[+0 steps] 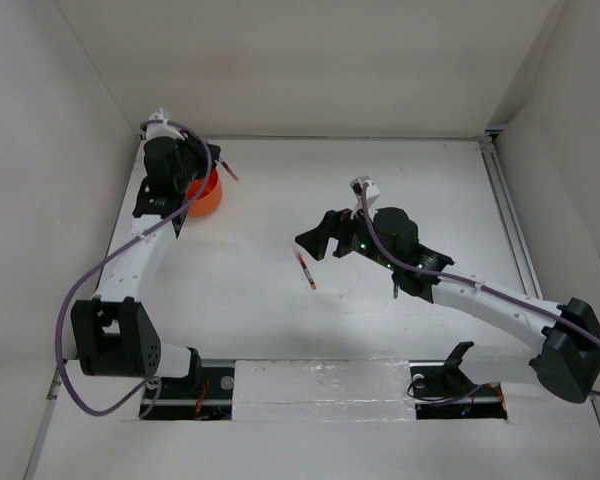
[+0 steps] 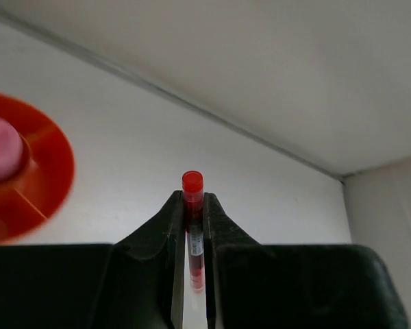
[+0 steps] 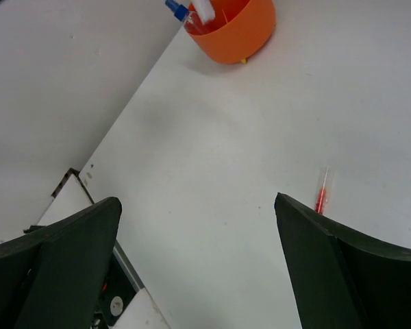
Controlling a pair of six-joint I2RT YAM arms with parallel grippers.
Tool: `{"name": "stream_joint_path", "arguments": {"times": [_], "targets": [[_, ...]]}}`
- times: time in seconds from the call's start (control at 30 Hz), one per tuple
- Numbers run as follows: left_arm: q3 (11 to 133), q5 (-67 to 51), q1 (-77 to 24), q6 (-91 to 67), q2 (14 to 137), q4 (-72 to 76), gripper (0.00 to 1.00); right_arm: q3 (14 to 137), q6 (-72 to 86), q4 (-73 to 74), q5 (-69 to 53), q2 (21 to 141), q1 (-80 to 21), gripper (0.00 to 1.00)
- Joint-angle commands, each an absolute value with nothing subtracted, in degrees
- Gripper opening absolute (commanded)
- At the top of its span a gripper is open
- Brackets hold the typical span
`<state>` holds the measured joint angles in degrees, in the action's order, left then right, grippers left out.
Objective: Sort the stationery into containers
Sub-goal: Place the stationery into the container
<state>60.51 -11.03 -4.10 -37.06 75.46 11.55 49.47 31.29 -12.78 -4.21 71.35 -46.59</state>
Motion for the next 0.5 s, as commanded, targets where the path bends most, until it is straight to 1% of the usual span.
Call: {"name": "stream_joint_path", "arguments": {"times": [0.0,0.03,0.07,0.1,0.2,0.47], "targets": [[72.31,0.95,-2.90,-25.16,82.40,9.50,0.00,45.99,30.68,-13.71,-5.71,67.77,-46.58,1.00],[74.86,2.01,-2.90,-23.22,84.70,8.36,0.00,45.18,30.67,-13.19,-5.71,65.85,-47.10,1.00],[81.41,2.02,-2.90,-21.20,87.16,6.61,0.00,44.31,30.67,-12.31,-5.71,64.79,-47.11,1.00],[84.52,2.72,-2.90,-17.61,91.89,4.85,0.00,43.60,30.67,-12.30,-5.19,63.82,-47.11,1.00],[91.73,4.39,-2.90,-14.34,96.75,0.88,0.00,40.70,30.15,-11.08,-5.19,60.39,-47.11,1.00],[96.94,7.03,-2.90,-9.14,104.94,-0.35,0.00,38.23,30.15,-9.85,-5.19,57.30,-47.11,1.00]]}}
